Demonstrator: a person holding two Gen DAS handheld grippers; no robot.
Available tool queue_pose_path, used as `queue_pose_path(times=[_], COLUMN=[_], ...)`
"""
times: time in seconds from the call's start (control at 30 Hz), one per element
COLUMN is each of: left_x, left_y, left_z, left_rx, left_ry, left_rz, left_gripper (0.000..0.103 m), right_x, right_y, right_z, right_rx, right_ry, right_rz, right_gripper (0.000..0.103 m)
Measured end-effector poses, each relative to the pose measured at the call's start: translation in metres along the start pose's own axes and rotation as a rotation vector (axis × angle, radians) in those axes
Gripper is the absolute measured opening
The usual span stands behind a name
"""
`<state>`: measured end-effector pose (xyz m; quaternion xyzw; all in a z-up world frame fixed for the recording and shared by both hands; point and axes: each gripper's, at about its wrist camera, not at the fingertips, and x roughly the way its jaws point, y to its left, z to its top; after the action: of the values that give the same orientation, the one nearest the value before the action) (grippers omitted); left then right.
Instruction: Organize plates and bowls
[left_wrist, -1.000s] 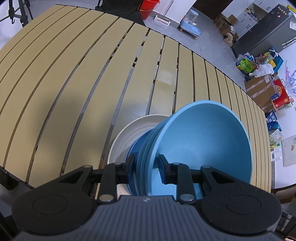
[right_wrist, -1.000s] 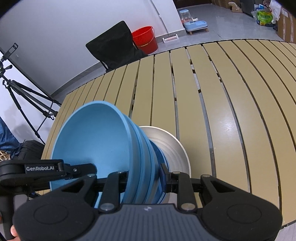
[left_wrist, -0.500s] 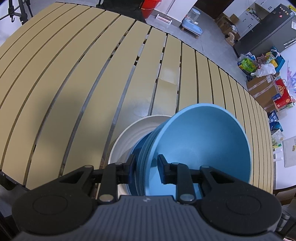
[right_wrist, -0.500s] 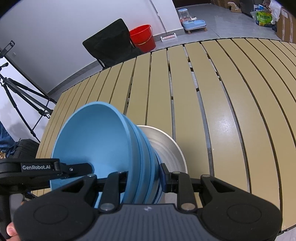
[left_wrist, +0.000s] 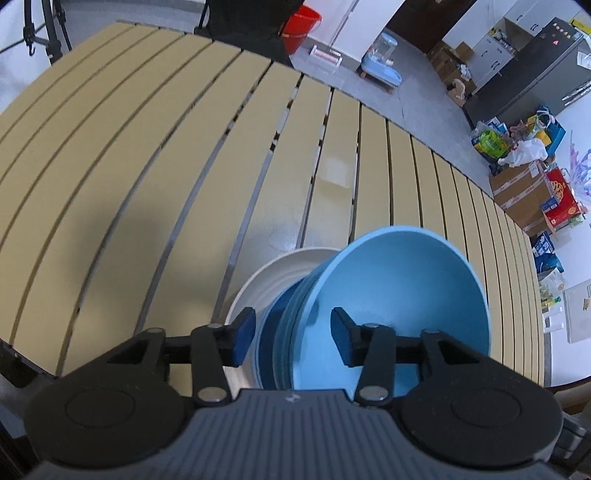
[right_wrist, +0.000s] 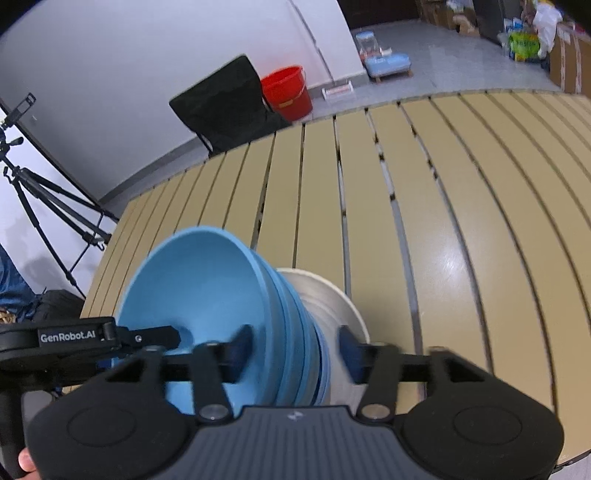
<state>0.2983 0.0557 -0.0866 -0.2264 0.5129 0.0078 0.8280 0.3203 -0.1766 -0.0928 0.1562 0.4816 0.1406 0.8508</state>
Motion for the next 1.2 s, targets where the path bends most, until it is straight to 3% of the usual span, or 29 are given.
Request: queue_pose_path(times=[0.07,0.13,0.17,0.23,0.33,0.47,0.6,0.9,1.2], left_x=[-0.007,-0.017,-0.024,-0.036,-0.057,-0.092,-0.120,-0.160,-0.175], left_y=[0.000,-0.001,-0.002,-0.004,-0.007,-0.014,-0.020,-0.016,-0.010], left_z=[-0.001,-0.003,-0.005,-0.011,-0.024,-0.051,-0.075,-0.128,-0.195], left_rx=[0.013,0.029,0.039,0.062,0.091,0.181,0.244,0.331,0.435], left_ry=[-0.028,-0.068,-0.094,-0.150,-0.248,-0.415,-0.499,-0.575,-0.608], left_rz=[0.003,-0.004,-0.004,0.011,0.022,0.040,0.040,0.017,0.034], left_gripper=[0.058,0.074,0.082,0.088,0.103,0.103,0.103,0.103,0.103], right_x=[-0.009,-0.019,-0.025,-0.038,-0.058,-0.086,-0.111,-0.158,-0.181], right_y=[0.001,0.001,0.002,0.003,0.007,0.014,0.020,0.033,0.032], right_z=[-0.001,-0.003,-0.005,-0.011,-0.023,-0.046,-0.068,-0.116,-0.176], right_rx=[-0.007,-0.010,-0.020,-0.036,-0.069,-0.143,-0.199,-0.322,-0.397], right_ry=[-0.024,-0.053,-0.076,-0.120,-0.184,-0.256,-0.309,-0.400,-0.428], right_rz=[0.006,0.012,0.013,0.019,0.001,-0.050,-0.073,-0.160,-0.228], right_gripper=[0.064,0.082,0.086,0.098,0.103,0.103,0.103,0.103,0.103])
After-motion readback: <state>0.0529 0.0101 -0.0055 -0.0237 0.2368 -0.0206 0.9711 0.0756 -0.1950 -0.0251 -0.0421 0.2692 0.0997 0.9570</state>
